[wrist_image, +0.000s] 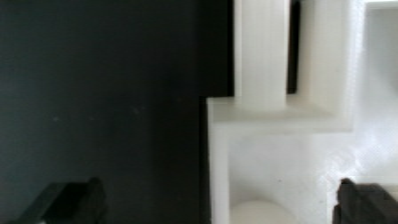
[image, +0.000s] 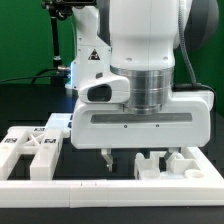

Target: Assemble chair

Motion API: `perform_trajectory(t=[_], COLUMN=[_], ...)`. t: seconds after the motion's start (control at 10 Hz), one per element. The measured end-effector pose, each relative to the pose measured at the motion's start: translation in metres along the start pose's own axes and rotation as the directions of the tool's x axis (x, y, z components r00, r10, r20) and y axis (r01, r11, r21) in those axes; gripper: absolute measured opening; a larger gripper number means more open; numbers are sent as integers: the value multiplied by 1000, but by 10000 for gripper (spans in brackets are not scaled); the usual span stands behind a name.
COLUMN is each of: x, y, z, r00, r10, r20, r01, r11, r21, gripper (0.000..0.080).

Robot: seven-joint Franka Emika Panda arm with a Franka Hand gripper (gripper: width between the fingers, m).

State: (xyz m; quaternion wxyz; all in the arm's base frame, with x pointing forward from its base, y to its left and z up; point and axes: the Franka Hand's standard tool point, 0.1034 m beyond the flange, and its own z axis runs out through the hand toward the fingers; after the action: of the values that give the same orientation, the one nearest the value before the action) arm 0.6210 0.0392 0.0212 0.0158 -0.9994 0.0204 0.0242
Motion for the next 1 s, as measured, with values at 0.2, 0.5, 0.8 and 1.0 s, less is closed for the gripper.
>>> perform_trajectory(t=[0.2, 0.5, 0.8, 1.0], x=[0, -26, -55, -55], y=[0, 10, 2, 4], z=[-1, -35, -59, -55], r00=[1000, 1000, 991, 955], r10=[0, -7, 6, -2], r20=[-2, 14, 131, 297], r01=[0, 7, -7, 1], r11=[1000, 1000, 1000, 1000], r21=[0, 6, 3, 4], gripper=[648, 648, 648, 648])
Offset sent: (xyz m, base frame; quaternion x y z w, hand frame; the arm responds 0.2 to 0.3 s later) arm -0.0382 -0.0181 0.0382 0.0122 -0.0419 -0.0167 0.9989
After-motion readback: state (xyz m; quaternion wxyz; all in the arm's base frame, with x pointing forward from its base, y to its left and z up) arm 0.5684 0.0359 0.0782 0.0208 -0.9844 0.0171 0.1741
